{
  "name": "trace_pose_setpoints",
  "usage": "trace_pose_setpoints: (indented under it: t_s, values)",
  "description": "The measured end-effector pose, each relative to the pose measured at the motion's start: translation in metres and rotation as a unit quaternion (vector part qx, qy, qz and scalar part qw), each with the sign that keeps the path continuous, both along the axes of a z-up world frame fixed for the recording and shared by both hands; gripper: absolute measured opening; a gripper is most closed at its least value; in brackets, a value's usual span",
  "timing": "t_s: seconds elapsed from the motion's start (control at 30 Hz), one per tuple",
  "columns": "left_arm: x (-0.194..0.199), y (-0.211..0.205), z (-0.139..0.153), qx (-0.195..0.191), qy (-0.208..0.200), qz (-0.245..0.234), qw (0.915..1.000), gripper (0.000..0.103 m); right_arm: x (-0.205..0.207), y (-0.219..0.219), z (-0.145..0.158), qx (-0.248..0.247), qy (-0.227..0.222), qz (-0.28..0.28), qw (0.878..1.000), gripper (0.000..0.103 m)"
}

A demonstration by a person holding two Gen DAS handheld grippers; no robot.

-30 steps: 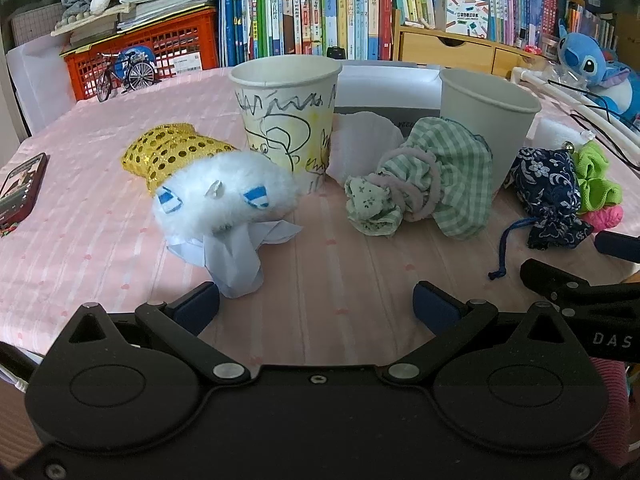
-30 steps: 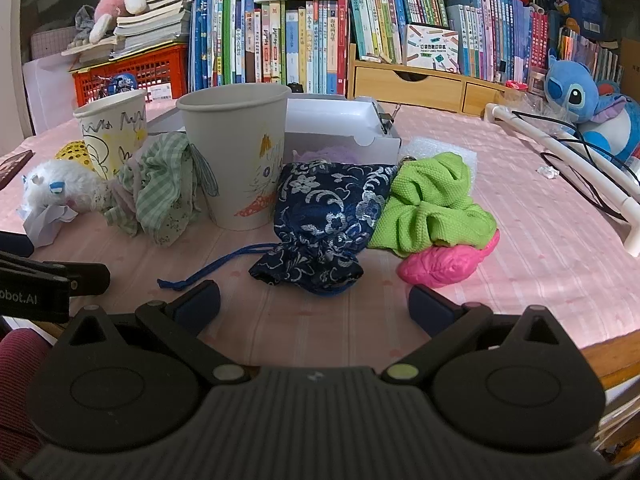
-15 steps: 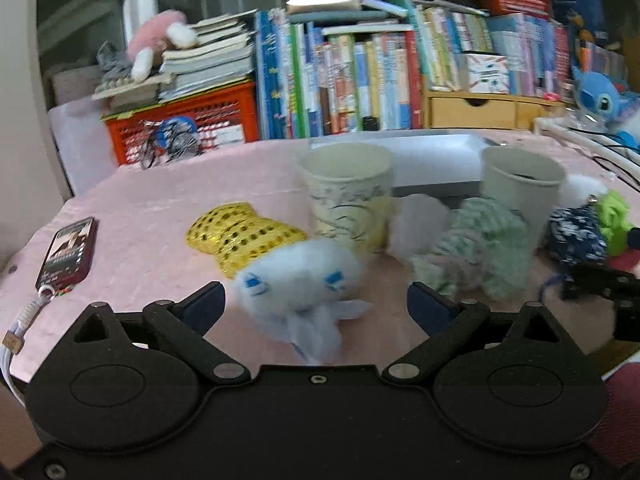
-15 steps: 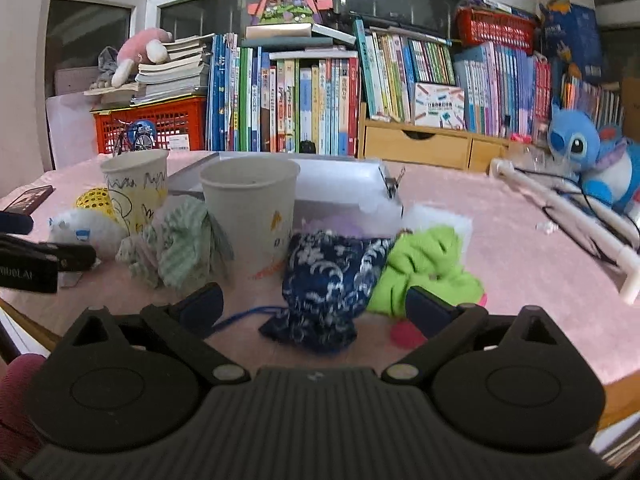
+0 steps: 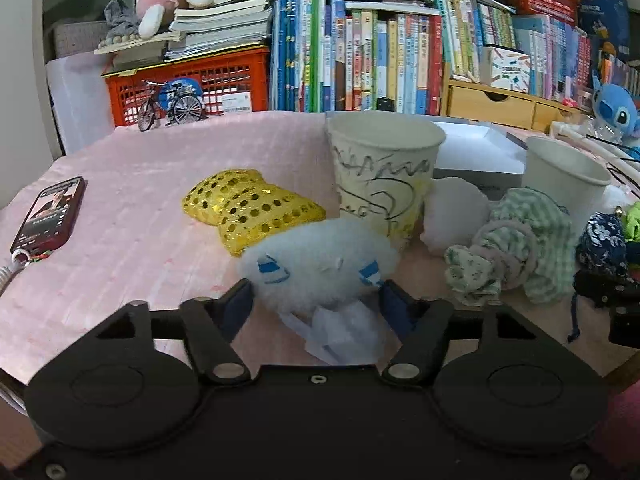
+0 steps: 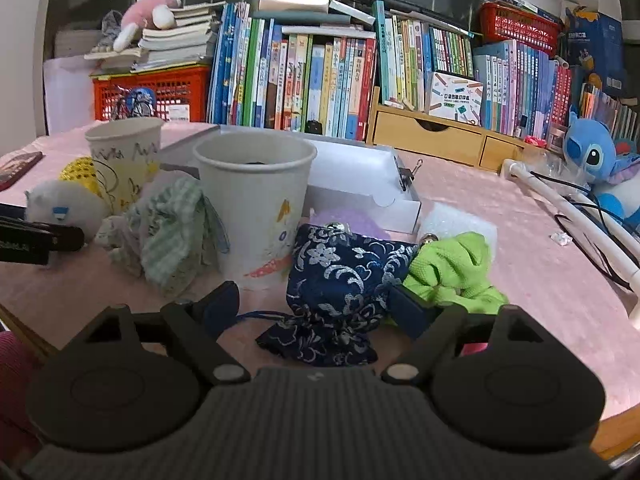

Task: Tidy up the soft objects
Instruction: 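Grasp the navy floral pouch with the right tool while the left tool grasps white tissue, then lift the pouch with the right tool while the left tool lifts the tissue toward the grey tray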

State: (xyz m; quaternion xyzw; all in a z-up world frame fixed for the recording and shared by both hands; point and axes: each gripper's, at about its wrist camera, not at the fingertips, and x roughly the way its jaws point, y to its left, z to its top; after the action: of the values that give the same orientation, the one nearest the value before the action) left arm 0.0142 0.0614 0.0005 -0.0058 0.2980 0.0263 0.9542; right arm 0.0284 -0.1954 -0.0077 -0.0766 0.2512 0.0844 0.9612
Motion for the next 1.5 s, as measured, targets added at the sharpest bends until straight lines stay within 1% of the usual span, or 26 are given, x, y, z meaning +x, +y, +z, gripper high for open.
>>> trace_pose_setpoints:
  t_s: [0.1,0.17,0.2,0.23,0.27,0.3,0.37,0.47,0.63,0.73,1.03,1.5]
  values:
    - [0.001,0.006,-0.001,-0.009,-0.003,0.0,1.0,0.056,0.002,0.002,-0.002,-0.007,0.003,-0.003,1.0,0.083]
    - [0.0,0.007,-0.001,-0.008,-0.006,0.0,1.0,0.048,0.004,0.001,-0.002,-0.007,0.004,-0.008,1.0,0.077]
    - [-0.001,0.008,-0.002,-0.007,-0.007,-0.001,0.9999,0.047,0.004,0.001,-0.002,-0.006,0.004,-0.011,1.0,0.076]
    - [-0.001,0.009,-0.002,-0.009,-0.007,-0.003,0.9999,0.044,0.003,0.001,-0.002,-0.005,0.003,-0.013,1.0,0.073]
    - [-0.002,0.01,-0.002,-0.012,-0.007,-0.005,0.9999,0.038,0.003,0.0,-0.001,-0.006,0.003,-0.017,1.0,0.069]
    - [-0.002,0.011,-0.002,-0.015,-0.006,-0.005,0.9999,0.037,0.003,0.0,0.0,-0.007,0.003,-0.022,1.0,0.067]
    - [-0.004,0.013,-0.002,-0.019,-0.009,-0.008,0.9997,0.032,0.003,-0.001,0.001,-0.01,0.002,-0.034,0.999,0.056]
    - [-0.006,0.013,0.0,-0.019,-0.015,-0.011,0.9997,0.028,0.004,-0.003,0.004,-0.004,0.006,-0.035,0.999,0.053]
    - [-0.012,0.014,0.003,-0.019,-0.023,-0.014,0.9995,0.025,0.002,0.0,0.008,-0.01,-0.004,-0.038,0.999,0.049]
    - [-0.016,0.014,0.007,-0.023,-0.028,-0.017,0.9992,0.025,0.0,-0.001,0.012,-0.008,-0.013,-0.042,0.999,0.048]
    - [-0.023,0.014,0.016,-0.029,-0.041,-0.024,0.9985,0.025,-0.006,-0.002,0.025,-0.002,-0.037,-0.046,0.998,0.047]
    - [-0.03,0.011,0.031,-0.033,-0.051,-0.032,0.9976,0.025,-0.013,-0.01,0.034,0.016,-0.059,-0.045,0.997,0.046]
